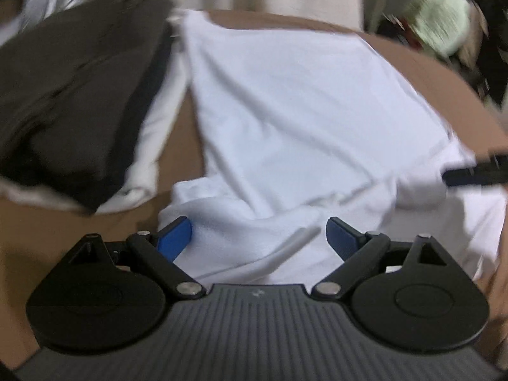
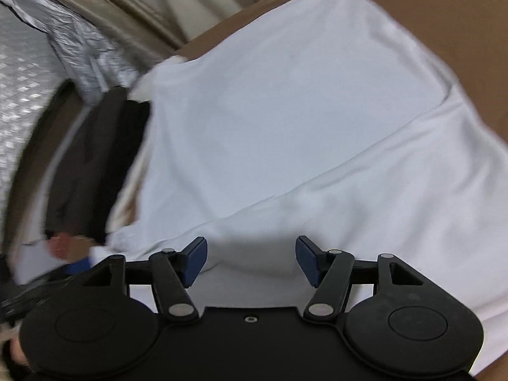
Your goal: Fold clothes
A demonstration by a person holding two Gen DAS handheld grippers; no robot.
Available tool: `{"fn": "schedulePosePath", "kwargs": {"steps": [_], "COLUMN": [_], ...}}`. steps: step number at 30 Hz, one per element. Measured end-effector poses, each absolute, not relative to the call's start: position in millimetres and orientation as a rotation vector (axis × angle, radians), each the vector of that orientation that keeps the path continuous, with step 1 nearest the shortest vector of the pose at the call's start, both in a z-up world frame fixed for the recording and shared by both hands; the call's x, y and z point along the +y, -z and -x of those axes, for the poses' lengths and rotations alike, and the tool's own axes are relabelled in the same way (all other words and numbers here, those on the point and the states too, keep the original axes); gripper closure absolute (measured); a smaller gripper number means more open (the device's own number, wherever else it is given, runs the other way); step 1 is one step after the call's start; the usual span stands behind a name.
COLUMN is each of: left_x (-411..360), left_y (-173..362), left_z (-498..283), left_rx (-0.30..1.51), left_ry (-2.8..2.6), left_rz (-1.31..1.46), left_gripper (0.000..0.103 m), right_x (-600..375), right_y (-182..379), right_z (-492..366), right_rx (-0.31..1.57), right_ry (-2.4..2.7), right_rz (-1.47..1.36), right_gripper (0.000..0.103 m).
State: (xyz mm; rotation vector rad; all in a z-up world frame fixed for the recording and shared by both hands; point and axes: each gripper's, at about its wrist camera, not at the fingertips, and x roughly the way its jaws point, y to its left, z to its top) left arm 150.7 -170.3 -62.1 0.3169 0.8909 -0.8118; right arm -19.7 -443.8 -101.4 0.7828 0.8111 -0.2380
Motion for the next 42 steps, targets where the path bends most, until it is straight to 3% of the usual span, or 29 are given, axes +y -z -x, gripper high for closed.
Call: {"fn": "schedulePosePath", "kwargs": {"steps": [1, 3, 4, 7, 9, 10, 19, 24, 27, 29, 31, 35, 39, 42], "left_x": [-176, -182, -184, -176, -167, -160, -155, -158, -148, -139, -132, -120, -123, -132], "left_y": [67, 76, 80, 77, 69, 63, 47, 52, 49, 41, 30, 21, 30, 38], "left_z": [-147, -145, -144, -147, -152, -154, -162, -147, -139, -135, -134, -139, -144, -148], "left_rx": [0.896, 0.909, 0.913, 0.912, 0.900, 0.889, 0.893, 0.886, 0.844, 0.794, 0.721, 0.662, 0.724, 0.753], "left_ry": [0.799, 0.766, 0.753, 0.754, 0.757, 0.763, 0.899, 0.897, 0.874, 0.845, 0.817, 0.837, 0.852, 0.827], "left_rz": [-0.381, -0.458, -0.485, -0.451, -0.383, -0.343, -0.068, -0.073, -0.048, -0.030, 0.003, 0.076, 0.092, 0.043], "left_gripper": [0.012, 0.028, 0.032, 0.050, 0.073, 0.078, 0.082, 0.082, 0.082, 0.082, 0.082, 0.082, 0.082, 0.082], "right_x": [-440, -427, -419, -395, -386, -388, -415, -430, -435, -434, -434, -440, -443, -445], "right_y": [106, 115, 120, 108, 83, 84, 92, 97, 89, 78, 68, 66, 81, 87], "right_z": [17, 11, 8, 3, 5, 9, 46, 67, 72, 72, 67, 55, 34, 31], "right_rx": [0.815, 0.833, 0.842, 0.768, 0.659, 0.673, 0.797, 0.863, 0.833, 0.789, 0.740, 0.715, 0.819, 0.880], "right_ry": [0.250, 0.247, 0.246, 0.240, 0.217, 0.233, 0.380, 0.459, 0.445, 0.419, 0.362, 0.256, 0.240, 0.304], "right_rz": [-0.744, -0.652, -0.603, -0.419, -0.301, -0.302, -0.310, -0.322, -0.409, -0.453, -0.538, -0.806, -0.978, -0.950], "right_gripper": [0.036, 0.054, 0.082, 0.089, 0.090, 0.090, 0.090, 0.085, 0.073, 0.058, 0.051, 0.046, 0.046, 0.046]}}
